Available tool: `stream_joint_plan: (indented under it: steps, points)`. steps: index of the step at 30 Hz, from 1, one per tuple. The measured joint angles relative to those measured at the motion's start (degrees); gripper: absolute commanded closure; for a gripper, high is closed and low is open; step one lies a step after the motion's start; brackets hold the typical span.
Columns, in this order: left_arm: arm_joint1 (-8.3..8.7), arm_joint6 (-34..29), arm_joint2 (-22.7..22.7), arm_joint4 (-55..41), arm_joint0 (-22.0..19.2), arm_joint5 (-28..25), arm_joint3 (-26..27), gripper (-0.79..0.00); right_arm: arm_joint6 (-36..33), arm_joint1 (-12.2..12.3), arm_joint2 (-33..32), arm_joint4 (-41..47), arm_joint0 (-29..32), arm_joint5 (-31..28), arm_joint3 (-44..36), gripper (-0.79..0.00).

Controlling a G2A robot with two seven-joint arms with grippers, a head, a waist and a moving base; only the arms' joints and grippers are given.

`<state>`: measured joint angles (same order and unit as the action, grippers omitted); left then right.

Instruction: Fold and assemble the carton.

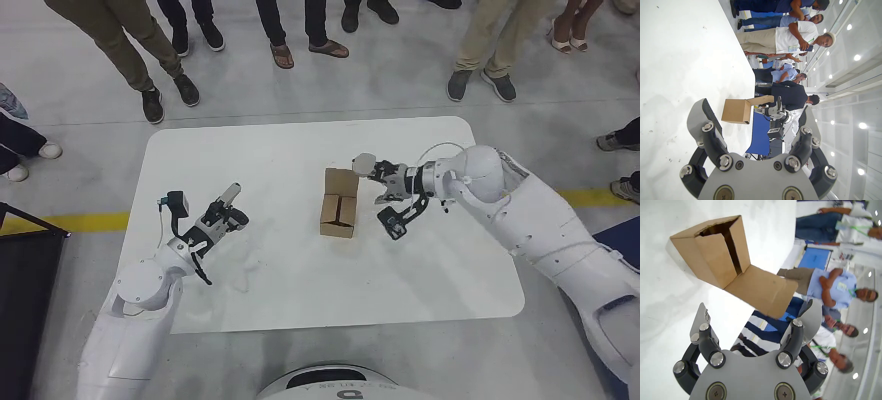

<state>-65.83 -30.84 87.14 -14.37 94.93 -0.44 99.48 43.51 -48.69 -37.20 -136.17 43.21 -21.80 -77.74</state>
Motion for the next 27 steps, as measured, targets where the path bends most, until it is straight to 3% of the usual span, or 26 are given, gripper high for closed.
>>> stream_joint_plan:
  steps: [4, 11, 18, 23, 27]
  points:
    - [0.0, 0.0, 0.0, 0.0, 0.0, 0.0, 0.0, -0.785, 3.58, 1.19, -4.08, 11.21, 3.95, -0.61, 2.01, -0.785]
    - [0.0, 0.0, 0.0, 0.0, 0.0, 0.0, 0.0, -0.785, 3.59, 1.03, -3.73, 9.83, 4.06, -0.81, 1.66, -0.785]
    - [0.0, 0.0, 0.0, 0.0, 0.0, 0.0, 0.0, -0.785, 18.01, -0.43, -2.05, 27.47, 8.11, -10.2, 7.85, -0.785]
    - [0.0, 0.0, 0.0, 0.0, 0.0, 0.0, 0.0, -0.785, 11.41, -1.98, -0.2, 35.26, 10.57, -14.75, 10.86, -0.785]
    - [0.0, 0.0, 0.0, 0.0, 0.0, 0.0, 0.0, -0.785, 4.25, -4.57, 2.71, 39.79, 10.02, -17.43, 13.78, -0.711]
